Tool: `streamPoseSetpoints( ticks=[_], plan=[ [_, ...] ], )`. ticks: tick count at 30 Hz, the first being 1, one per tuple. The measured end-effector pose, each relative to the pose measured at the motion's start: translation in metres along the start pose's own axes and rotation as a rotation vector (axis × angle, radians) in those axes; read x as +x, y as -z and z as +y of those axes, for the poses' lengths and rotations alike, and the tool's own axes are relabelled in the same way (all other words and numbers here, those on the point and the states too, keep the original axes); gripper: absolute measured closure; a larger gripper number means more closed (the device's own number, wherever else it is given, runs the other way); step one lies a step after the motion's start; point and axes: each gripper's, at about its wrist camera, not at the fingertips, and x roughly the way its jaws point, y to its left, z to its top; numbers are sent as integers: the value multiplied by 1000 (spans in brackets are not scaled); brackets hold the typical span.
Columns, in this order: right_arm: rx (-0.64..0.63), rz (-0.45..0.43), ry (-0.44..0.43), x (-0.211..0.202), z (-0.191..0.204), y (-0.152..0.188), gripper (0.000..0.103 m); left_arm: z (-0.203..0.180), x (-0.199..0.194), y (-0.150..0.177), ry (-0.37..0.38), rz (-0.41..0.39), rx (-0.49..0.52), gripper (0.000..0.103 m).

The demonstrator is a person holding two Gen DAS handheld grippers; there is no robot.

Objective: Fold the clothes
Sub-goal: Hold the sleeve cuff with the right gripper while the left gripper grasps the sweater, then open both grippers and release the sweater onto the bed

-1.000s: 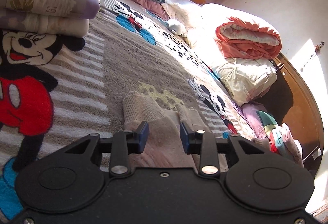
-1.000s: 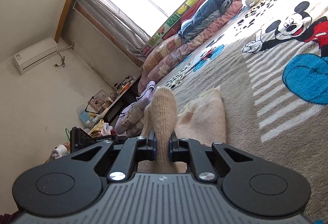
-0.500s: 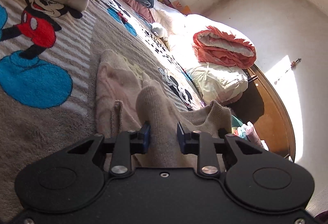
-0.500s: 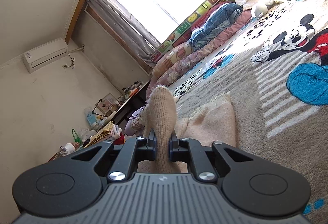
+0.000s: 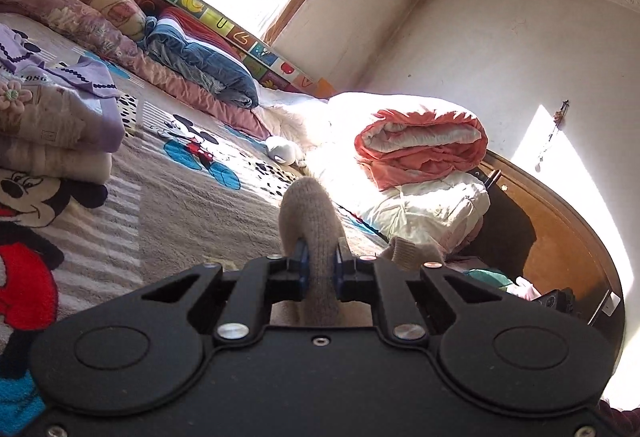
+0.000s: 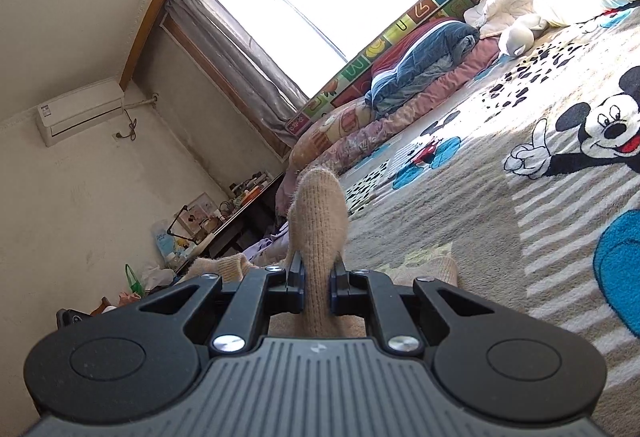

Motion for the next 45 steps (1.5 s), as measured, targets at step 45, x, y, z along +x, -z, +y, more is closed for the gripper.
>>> streamPoseSetpoints(
  ticks=[45],
  plan=[
    [-631, 244, 199, 47, 59, 46, 58, -42, 45, 63, -439, 295, 494, 81]
  ],
)
